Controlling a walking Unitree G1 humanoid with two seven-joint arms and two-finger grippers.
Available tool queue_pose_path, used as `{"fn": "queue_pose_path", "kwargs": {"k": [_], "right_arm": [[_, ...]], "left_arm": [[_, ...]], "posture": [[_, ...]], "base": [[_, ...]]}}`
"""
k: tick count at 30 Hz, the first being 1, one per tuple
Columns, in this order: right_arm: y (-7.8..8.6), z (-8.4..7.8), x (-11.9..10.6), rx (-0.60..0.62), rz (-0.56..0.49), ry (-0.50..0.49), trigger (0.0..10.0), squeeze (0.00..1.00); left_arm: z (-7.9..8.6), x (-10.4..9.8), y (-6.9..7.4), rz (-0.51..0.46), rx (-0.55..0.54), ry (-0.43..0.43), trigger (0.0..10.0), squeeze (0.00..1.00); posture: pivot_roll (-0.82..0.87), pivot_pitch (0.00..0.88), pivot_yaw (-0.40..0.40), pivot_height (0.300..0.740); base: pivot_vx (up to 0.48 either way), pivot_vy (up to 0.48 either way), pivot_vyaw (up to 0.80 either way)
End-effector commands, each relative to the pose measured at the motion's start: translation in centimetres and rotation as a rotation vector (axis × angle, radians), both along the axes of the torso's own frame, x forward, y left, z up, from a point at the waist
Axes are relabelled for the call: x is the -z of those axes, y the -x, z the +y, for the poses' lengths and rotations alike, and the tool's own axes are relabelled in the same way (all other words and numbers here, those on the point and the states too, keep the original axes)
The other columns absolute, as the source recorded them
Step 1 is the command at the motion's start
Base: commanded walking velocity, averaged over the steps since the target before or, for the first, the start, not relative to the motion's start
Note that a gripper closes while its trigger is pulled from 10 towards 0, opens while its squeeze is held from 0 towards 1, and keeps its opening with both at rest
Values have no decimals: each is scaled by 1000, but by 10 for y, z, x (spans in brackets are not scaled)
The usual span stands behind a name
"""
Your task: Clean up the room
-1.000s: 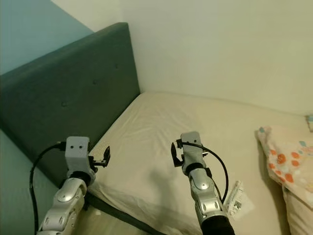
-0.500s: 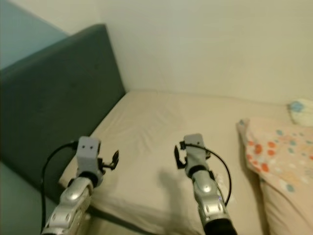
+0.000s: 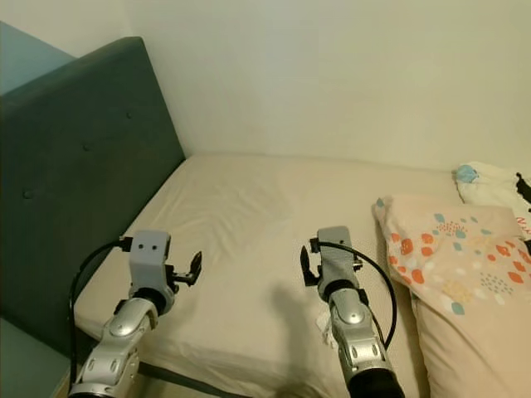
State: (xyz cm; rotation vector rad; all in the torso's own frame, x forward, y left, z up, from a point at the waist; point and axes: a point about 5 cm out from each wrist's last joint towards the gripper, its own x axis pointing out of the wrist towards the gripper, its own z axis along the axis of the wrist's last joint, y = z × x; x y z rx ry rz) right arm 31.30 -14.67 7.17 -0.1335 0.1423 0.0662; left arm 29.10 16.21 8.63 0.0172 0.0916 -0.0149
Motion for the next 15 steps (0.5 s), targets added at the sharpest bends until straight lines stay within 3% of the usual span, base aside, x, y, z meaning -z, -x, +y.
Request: {"fn": "queue_pose_path", "kwargs": {"k": [1, 15], "right_arm": [[1, 7, 2, -21, 11, -8, 10000, 0], [6, -3, 4, 24, 16, 30, 10000, 0]], "left_arm": [[6, 0, 1, -10, -21, 3, 10000, 0], [23, 0, 8, -24, -103, -9, 10000, 0]], "posture": [[-31, 58, 47, 740], [-35, 48, 44, 740]], "base": [[0, 480, 0], [0, 0, 0]]}}
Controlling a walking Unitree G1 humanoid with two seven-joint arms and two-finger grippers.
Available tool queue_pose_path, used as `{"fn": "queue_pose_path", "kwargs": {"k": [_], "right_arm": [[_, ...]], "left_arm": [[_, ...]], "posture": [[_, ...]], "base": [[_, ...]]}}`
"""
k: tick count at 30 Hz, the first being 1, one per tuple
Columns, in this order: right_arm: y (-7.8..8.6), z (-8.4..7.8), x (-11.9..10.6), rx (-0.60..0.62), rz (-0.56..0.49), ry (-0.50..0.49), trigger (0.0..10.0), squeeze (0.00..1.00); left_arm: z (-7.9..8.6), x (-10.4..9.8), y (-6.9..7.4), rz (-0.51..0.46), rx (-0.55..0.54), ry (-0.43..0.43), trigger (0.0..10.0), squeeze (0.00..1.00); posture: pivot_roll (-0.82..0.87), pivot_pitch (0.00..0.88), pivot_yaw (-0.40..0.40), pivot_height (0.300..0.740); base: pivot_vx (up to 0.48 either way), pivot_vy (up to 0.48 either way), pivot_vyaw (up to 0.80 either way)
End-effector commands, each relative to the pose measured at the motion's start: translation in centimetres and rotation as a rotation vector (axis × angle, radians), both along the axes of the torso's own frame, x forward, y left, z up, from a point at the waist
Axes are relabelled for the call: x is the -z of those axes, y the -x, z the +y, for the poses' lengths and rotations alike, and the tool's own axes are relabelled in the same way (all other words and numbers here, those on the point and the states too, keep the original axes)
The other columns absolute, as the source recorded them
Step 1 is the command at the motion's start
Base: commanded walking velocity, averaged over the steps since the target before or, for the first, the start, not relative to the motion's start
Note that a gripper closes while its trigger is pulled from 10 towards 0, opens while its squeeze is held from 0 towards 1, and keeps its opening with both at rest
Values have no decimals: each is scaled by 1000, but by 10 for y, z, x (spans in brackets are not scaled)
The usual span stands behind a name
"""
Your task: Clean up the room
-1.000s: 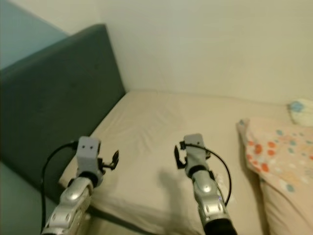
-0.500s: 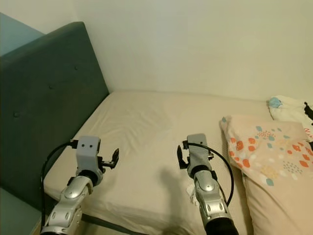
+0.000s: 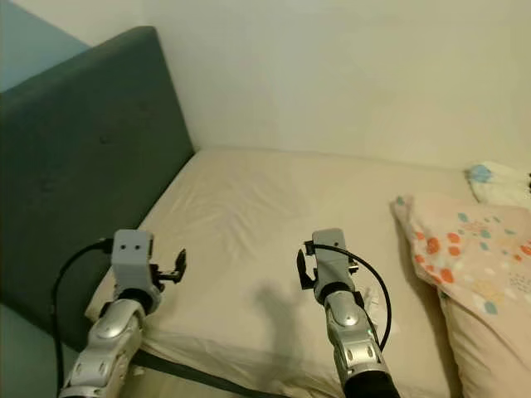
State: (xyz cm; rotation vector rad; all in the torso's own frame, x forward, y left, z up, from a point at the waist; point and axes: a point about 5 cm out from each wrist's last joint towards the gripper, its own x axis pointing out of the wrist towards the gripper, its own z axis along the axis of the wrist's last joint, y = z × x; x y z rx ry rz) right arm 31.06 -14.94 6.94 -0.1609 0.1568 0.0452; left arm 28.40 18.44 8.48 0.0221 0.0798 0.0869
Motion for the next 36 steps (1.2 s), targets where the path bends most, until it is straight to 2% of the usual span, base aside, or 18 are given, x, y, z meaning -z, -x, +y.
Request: {"fn": "queue_pose_path", "kwargs": {"k": [1, 7, 11, 19, 29, 31, 36], "right_arm": [[4, -1, 2, 5, 4, 0, 10000, 0], [6, -3, 4, 26, 23, 9, 10000, 0], [7, -9, 11, 58, 80, 61, 10000, 0], [7, -5, 12, 39, 99, 28, 10000, 0], [5, -12, 13, 66, 136, -27, 10000, 0], [6, -20, 17, 101, 160, -72, 10000, 0], [9, -27, 16, 146, 156, -87, 10000, 0]], "left_arm": [[0, -1, 1, -10, 0, 0, 10000, 0], [-1, 4, 4, 2, 2, 8, 10000, 0], [-2, 14, 12, 37, 2, 23, 10000, 0], [2, 19, 21, 47, -31, 20, 10000, 0], [-2, 8, 13, 7, 13, -3, 10000, 0], [-8, 10, 10, 11, 63, -39, 10000, 0], [-14, 14, 7, 34, 81, 0, 10000, 0]], "posture": [[-35, 48, 44, 740], [-43, 45, 43, 740], [-51, 48, 41, 740], [-51, 77, 7, 701], [-43, 83, 9, 666], [-75, 89, 48, 651], [-113, 104, 70, 632]], "base": [[0, 0, 0], [0, 0, 0], [0, 0, 0], [0, 0, 0], [0, 0, 0], [0, 0, 0], [0, 0, 0]]}}
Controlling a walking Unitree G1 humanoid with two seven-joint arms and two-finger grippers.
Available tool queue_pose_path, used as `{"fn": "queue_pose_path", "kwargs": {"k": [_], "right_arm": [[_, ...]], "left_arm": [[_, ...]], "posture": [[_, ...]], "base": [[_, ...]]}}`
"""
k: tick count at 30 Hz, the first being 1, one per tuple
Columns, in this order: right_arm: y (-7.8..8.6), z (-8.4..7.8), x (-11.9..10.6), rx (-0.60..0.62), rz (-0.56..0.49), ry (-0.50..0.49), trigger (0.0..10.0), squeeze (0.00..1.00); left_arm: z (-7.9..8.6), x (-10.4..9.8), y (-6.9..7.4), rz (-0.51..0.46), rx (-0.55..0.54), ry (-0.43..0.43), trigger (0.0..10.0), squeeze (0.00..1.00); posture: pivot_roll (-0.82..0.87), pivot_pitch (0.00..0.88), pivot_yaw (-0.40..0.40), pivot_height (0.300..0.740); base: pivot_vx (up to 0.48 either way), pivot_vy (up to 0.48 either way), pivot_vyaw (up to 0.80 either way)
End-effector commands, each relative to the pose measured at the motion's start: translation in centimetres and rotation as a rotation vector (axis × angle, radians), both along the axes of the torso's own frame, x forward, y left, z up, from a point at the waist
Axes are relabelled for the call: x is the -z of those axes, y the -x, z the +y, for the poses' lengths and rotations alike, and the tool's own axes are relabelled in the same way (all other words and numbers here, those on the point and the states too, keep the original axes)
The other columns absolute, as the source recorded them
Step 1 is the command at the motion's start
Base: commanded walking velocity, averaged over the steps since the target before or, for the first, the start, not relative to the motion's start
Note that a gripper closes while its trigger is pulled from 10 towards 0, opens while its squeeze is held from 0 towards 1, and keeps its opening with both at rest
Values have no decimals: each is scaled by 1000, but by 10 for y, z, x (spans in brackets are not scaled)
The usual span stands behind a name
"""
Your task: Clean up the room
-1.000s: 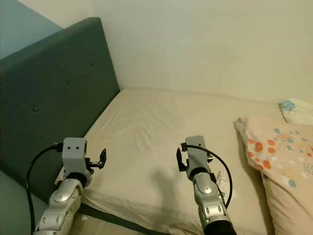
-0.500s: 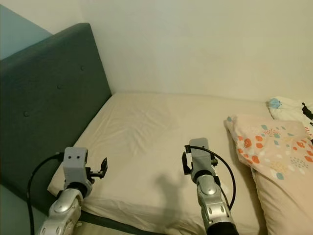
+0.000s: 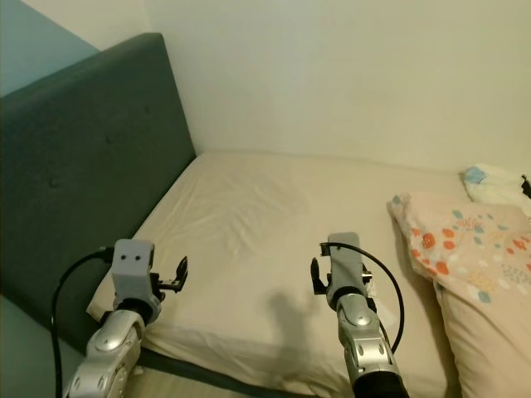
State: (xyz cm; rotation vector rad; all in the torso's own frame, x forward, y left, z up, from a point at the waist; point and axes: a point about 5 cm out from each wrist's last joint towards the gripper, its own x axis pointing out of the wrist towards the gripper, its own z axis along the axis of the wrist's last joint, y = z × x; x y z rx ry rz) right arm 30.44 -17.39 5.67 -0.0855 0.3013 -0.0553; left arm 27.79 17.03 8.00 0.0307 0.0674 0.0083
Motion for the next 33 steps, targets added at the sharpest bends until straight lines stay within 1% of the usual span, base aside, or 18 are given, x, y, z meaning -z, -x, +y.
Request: {"fn": "queue_pose_path", "kwargs": {"k": [1, 4, 7, 9, 12, 14, 17, 20, 23, 24, 25, 28, 29, 30, 33], "right_arm": [[3, -3, 2, 39, 16, -27, 10000, 0], [3, -4, 0, 29, 8, -26, 10000, 0], [3, -6, -1, 15, 11, -21, 10000, 0], [3, -9, -2, 18, 18, -9, 10000, 0], [2, -10, -3, 11, 23, -1, 10000, 0], [2, -11, -4, -1, 38, 22, 10000, 0], [1, -13, -5, -12, 43, 37, 10000, 0], [-5, -15, -9, -43, 47, 86, 10000, 0], [-13, -16, -16, -62, 35, 108, 10000, 0], [-13, -16, -16, -62, 35, 108, 10000, 0], [-17, -17, -19, -70, 28, 113, 10000, 0], [-30, -17, -28, -95, 8, 94, 10000, 0], [-30, -17, -28, -95, 8, 94, 10000, 0], [-38, -14, -34, -109, -5, 53, 10000, 0], [-44, -11, -38, -145, -16, 50, 10000, 0]], "left_arm": [[-1, 10, 0, 50, 3, 9, 10000, 0], [-4, 10, -1, 51, 4, 11, 10000, 0], [-13, 11, 0, 56, 30, 41, 10000, 0], [-17, 12, 1, 59, 51, 40, 10000, 0], [-18, 12, 2, 63, 48, 55, 10000, 0], [-17, 13, 2, 64, 35, 72, 10000, 0], [-17, 12, 2, 57, 29, 75, 10000, 0], [-16, 12, 6, 53, 3, 79, 10000, 0], [-14, 13, 11, 51, -15, 85, 10000, 0], [-14, 13, 11, 51, -15, 85, 10000, 0], [-14, 13, 13, 50, -21, 84, 10000, 0], [-11, 13, 18, 44, -41, 81, 10000, 0], [-11, 13, 18, 44, -41, 81, 10000, 0], [-7, 11, 21, 36, -56, 75, 10000, 0], [-2, 9, 24, 25, -71, 72, 10000, 0]], "posture": [[-113, 104, 70, 627], [-116, 106, 78, 622], [-117, 116, 73, 622], [-115, 127, 59, 622], [-116, 135, 54, 622], [-117, 140, 49, 622], [-116, 149, 34, 613], [-111, 159, 8, 600], [-110, 168, -8, 595], [-110, 168, -8, 595], [-106, 171, -16, 595], [-93, 186, -37, 595], [-93, 186, -37, 595], [-77, 200, -47, 586], [-68, 208, -51, 577]], "base": [[0, 0, 0], [0, 0, 0], [0, 0, 0], [0, 0, 0], [0, 0, 0], [0, 0, 0], [0, 0, 0], [0, 0, -279], [0, 0, -140], [0, 0, 0], [0, 0, 0], [0, 0, 0], [0, 0, 0], [0, 0, 0], [0, 0, 0]]}}
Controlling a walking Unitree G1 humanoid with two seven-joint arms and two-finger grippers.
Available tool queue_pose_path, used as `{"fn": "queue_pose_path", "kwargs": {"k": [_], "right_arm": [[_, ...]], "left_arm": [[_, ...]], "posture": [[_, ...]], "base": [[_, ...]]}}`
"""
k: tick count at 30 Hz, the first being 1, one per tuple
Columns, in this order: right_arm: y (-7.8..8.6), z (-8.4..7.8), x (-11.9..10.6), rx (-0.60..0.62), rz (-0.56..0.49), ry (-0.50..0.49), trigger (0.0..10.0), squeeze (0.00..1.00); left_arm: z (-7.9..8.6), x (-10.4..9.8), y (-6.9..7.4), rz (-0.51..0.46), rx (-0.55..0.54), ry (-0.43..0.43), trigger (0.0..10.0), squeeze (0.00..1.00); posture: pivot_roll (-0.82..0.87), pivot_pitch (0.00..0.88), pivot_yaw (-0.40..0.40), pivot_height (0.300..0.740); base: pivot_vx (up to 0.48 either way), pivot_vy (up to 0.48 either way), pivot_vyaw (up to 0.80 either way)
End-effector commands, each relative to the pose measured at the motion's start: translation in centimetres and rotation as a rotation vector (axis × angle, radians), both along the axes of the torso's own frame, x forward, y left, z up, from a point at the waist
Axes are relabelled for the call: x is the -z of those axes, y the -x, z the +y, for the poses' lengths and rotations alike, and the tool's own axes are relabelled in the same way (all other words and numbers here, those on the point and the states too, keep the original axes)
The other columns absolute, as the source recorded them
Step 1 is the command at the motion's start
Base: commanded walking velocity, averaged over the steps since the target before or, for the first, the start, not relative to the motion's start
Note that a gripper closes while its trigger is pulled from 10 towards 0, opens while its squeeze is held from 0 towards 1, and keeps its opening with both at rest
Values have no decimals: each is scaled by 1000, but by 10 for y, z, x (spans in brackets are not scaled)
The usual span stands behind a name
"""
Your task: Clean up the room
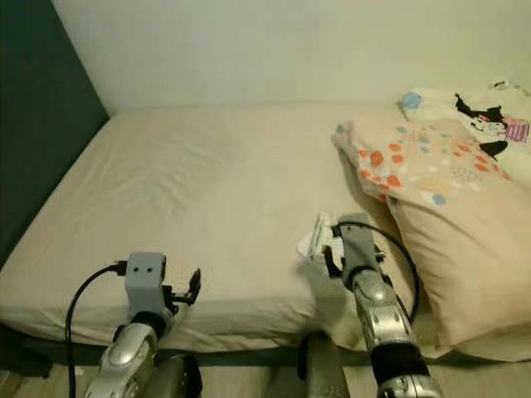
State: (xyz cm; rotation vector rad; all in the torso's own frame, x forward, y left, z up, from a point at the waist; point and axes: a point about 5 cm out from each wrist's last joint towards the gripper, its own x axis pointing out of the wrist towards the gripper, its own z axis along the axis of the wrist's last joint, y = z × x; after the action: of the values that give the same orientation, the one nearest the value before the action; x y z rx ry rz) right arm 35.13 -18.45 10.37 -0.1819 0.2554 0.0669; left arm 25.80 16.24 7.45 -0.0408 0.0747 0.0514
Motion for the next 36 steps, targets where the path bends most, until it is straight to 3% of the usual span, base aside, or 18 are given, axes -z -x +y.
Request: {"fn": "queue_pose_path", "kwargs": {"k": [1, 5, 7, 15, 16, 17, 23, 30, 31, 32, 33, 34, 36], "right_arm": [[-1, 4, 5, -41, 9, -36, 10000, 0], [-7, 9, 0, -77, -4, -59, 10000, 0], [-12, 15, -2, -107, -4, -142, 10000, 0], [-17, 18, 5, -100, 64, -134, 10000, 0], [-18, 17, 6, -83, 78, -120, 10000, 345], [-19, 15, 8, -68, 91, -121, 10000, 1000], [-19, 18, 15, -56, 146, -170, 10000, 1000], [-19, 20, 16, -56, 162, -152, 10000, 1000], [-20, 21, 15, -61, 158, -142, 10000, 878], [-21, 22, 14, -64, 157, -138, 10000, 125], [-21, 22, 14, -64, 157, -138, 10000, 125], [-22, 25, 13, -72, 159, -137, 10000, 0], [-23, 28, 13, -85, 168, -143, 10000, 0]], "left_arm": [[11, 1, 7, 4, -42, 0, 10000, 0], [18, -4, 11, -19, -56, -8, 10000, 0], [22, -10, 15, -40, -44, -30, 10000, 0], [24, -21, 25, -70, 2, -73, 10000, 0], [25, -23, 28, -72, 7, -77, 10000, 0], [27, -25, 31, -72, 11, -83, 10000, 0], [33, -29, 41, -51, 50, -119, 10000, 0], [35, -30, 43, -47, 54, -128, 10000, 0], [36, -30, 44, -41, 53, -135, 10000, 0], [36, -30, 45, -38, 52, -139, 10000, 0], [36, -30, 45, -38, 52, -139, 10000, 0], [36, -30, 46, -34, 54, -143, 10000, 0], [34, -31, 47, -28, 60, -144, 10000, 0]], "posture": [[-57, 219, -56, 568], [-46, 228, -59, 564], [-21, 250, -69, 564], [30, 278, -76, 564], [46, 285, -75, 564], [56, 290, -73, 564], [83, 308, -68, 564], [92, 317, -67, 564], [96, 319, -68, 564], [96, 319, -68, 564], [96, 319, -68, 564], [101, 317, -71, 564], [98, 317, -74, 564]], "base": [[0, 0, 0], [0, 0, 0], [0, 0, 0], [0, 0, 0], [0, 0, 0], [0, 0, 0], [0, 0, 0], [0, 0, 0], [0, 0, 0], [0, 0, 0], [0, 0, 0], [0, 0, 0], [0, 0, 0]]}}
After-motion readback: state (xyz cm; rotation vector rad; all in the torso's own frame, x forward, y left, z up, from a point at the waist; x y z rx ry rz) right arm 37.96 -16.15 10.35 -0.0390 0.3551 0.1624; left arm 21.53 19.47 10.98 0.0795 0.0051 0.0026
